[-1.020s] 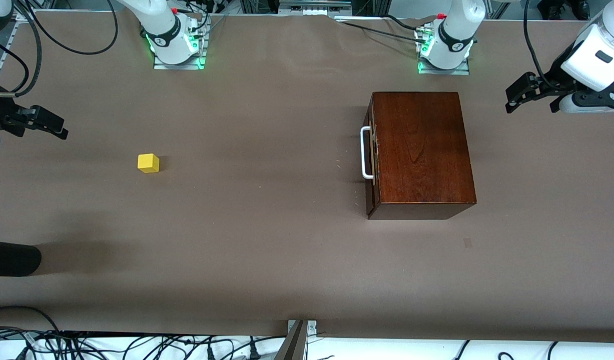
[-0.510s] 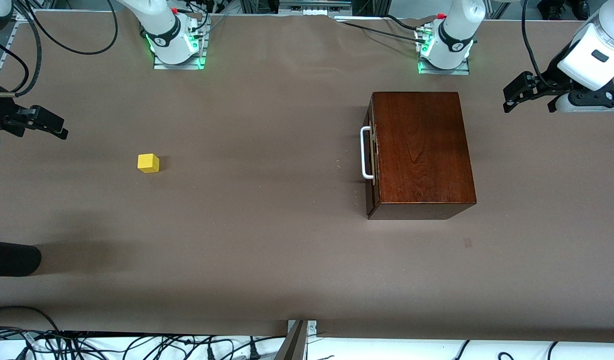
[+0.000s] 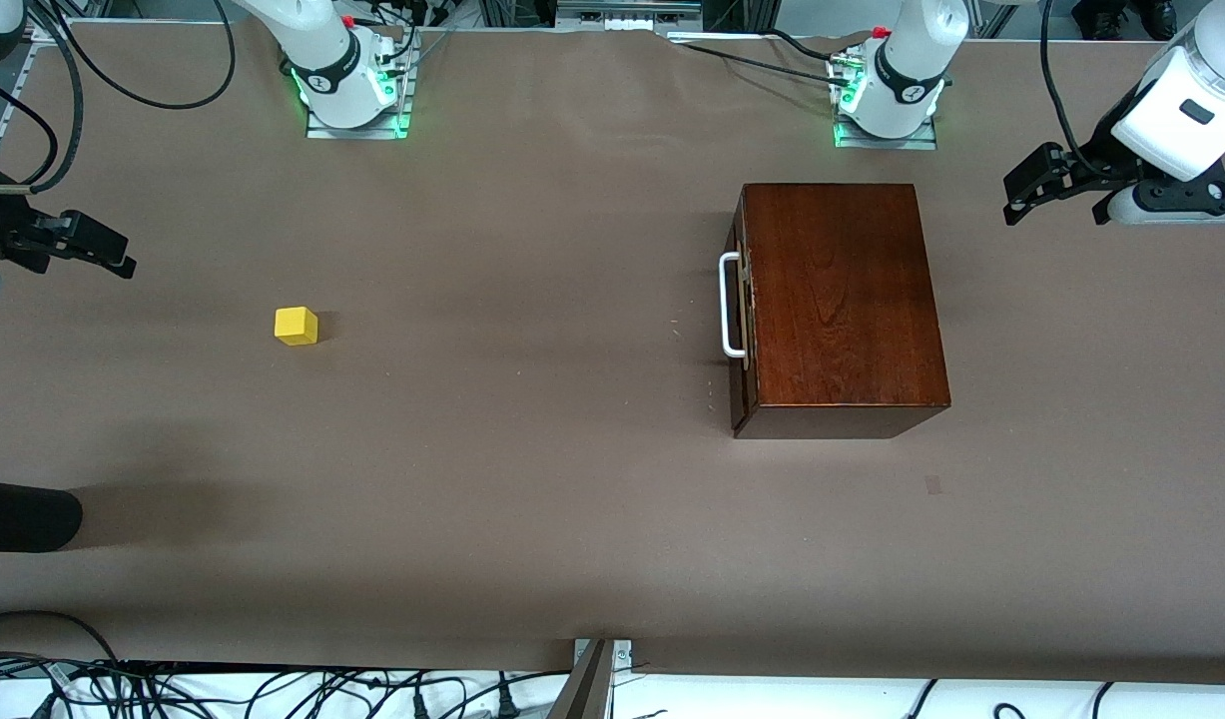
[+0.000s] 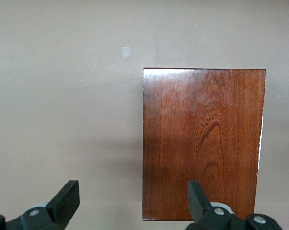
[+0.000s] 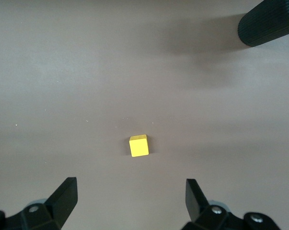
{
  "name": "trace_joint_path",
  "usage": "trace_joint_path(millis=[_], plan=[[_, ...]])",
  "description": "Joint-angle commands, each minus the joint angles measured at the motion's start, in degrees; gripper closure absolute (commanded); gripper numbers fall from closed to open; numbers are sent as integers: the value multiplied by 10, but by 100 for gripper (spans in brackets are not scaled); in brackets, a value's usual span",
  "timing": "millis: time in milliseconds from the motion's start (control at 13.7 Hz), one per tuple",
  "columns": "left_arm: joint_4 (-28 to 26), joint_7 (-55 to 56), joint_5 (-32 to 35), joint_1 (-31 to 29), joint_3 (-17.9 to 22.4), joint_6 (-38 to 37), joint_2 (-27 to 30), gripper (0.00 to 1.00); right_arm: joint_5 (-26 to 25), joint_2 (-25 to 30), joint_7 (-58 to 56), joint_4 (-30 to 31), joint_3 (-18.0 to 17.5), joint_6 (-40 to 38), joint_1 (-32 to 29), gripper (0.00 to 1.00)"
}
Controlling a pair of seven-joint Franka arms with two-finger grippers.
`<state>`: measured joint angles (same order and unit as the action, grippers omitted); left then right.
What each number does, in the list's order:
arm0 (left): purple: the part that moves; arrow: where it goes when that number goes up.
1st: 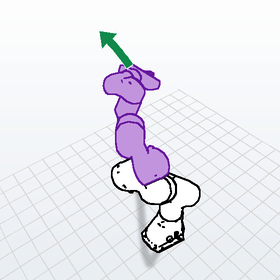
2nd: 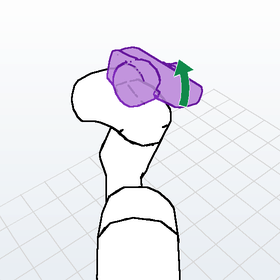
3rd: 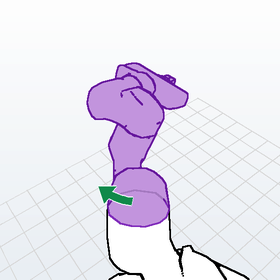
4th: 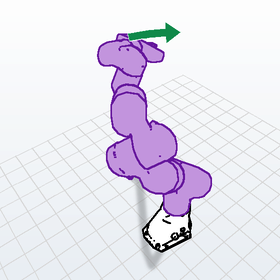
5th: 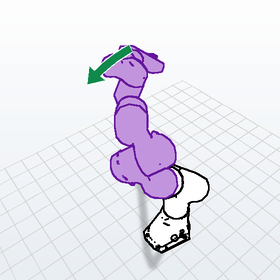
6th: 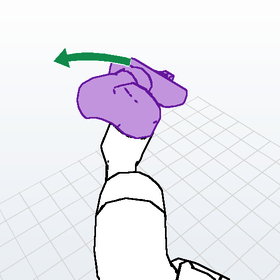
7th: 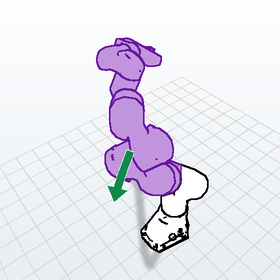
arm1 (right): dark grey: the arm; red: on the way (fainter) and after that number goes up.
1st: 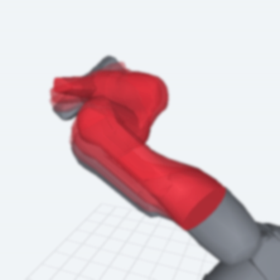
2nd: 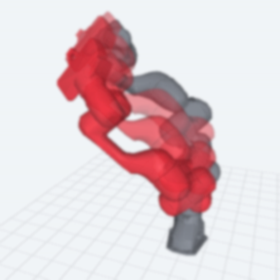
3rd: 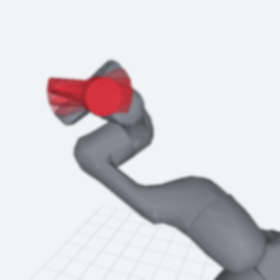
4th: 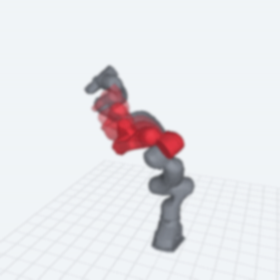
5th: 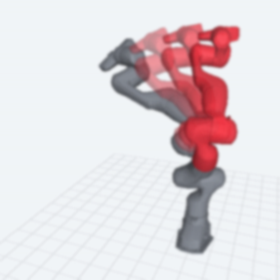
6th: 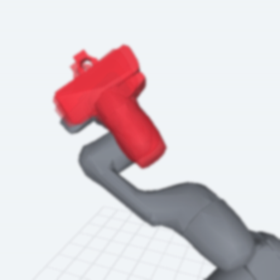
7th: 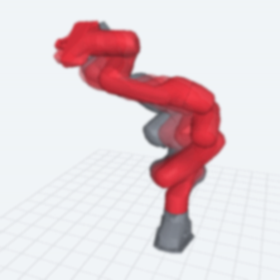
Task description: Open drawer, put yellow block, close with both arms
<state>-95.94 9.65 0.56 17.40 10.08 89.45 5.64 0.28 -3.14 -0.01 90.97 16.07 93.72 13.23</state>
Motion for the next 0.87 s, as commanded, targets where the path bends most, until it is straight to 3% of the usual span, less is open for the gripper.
trace_joint_path(millis=[0,364,656,802], plan=[[10,-14,-4,3,2,-4,-9,0,2,4,-3,-3,-3,-11,-4,0],[12,-12,-4,5,0,-4,-12,0,2,3,-2,1,-3,-11,-4,0],[13,4,-1,8,-38,2,-21,0,2,3,-2,5,-3,-11,-4,0],[19,36,1,8,-76,3,-26,0,2,3,-2,7,-3,-11,-4,0]])
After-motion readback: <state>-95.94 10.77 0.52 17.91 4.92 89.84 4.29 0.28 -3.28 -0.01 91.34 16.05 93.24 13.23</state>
